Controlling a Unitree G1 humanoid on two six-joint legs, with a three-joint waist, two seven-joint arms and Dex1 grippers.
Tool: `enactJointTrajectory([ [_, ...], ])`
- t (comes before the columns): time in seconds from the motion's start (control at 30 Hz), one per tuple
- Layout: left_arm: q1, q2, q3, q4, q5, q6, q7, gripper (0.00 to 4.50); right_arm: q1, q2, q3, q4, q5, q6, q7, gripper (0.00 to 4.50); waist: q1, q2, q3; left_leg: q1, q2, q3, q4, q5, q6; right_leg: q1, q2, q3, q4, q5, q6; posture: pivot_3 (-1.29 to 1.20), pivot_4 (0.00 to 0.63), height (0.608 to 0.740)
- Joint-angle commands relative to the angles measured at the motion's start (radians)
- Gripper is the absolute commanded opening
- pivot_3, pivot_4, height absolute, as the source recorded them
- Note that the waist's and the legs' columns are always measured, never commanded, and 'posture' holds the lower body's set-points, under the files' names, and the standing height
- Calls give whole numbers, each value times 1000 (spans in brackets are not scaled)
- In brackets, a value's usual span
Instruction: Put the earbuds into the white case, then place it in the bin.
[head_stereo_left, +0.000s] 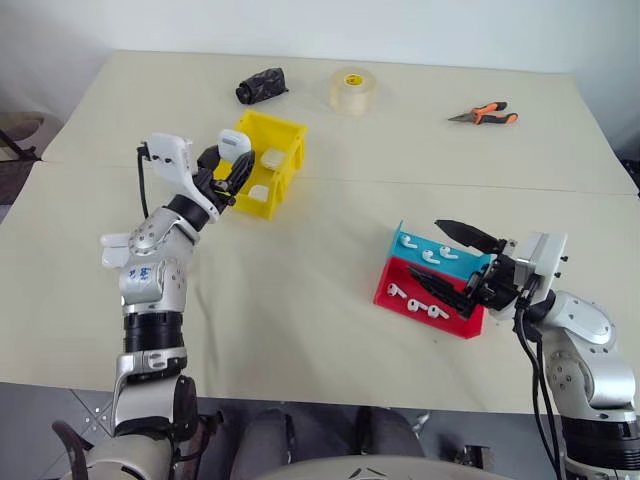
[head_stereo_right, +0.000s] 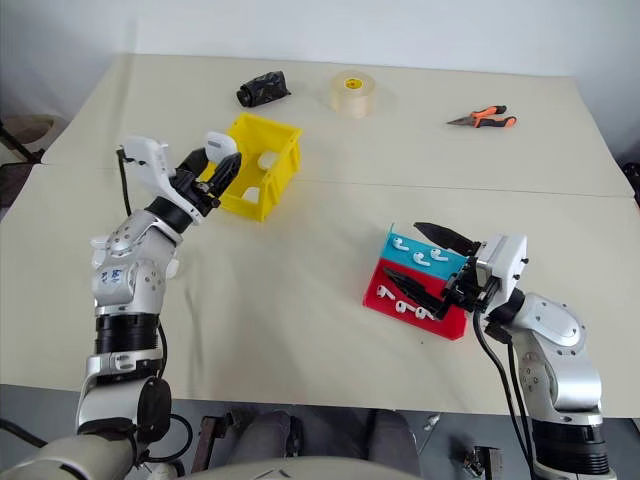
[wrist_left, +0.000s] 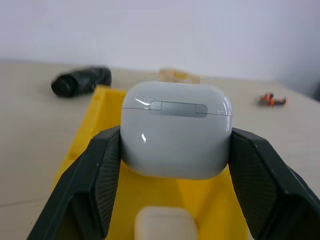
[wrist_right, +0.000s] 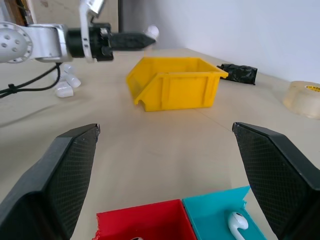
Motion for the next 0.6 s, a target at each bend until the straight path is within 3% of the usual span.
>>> enactJointTrajectory([
  [0.03, -39, 34, -9, 25, 28, -14, -6, 3525, -2, -1, -2, -39, 9, -7, -11, 4500, -1, 0, 0, 0, 0, 0, 0, 0, 0, 0, 0, 0, 0, 0, 0, 0, 150, 740],
  [0.17, -20, 53, -38, -23, 40, 30, -14, 4465, 0, -3, 0, -43, 11, -7, -14, 4500, -1, 0, 0, 0, 0, 0, 0, 0, 0, 0, 0, 0, 0, 0, 0, 0, 150, 740],
  [0.3, 66, 75, -48, -186, -48, 87, -141, 4465, 2, -9, -1, -31, 13, -8, -2, 4500, 0, 0, 0, 0, 0, 0, 0, 0, 0, 0, 0, 0, 0, 0, 0, 0, 150, 740],
  [0.47, 310, 231, -93, -394, -63, -41, -438, 4465, -15, -50, 0, 25, 20, 2, 61, 4500, -19, 0, 0, 1, 0, 0, -1, 0, 0, -1, 0, 1, 0, 0, 0, 0, 150, 740],
  [0.6, 454, 276, -39, -439, -92, -225, -587, 4465, -19, -110, 13, 83, 27, 19, 160, 4500, -18, 1, 0, 1, 1, 1, 0, 0, 0, 0, 0, 2, 0, 0, 0, 0, 150, 740],
])
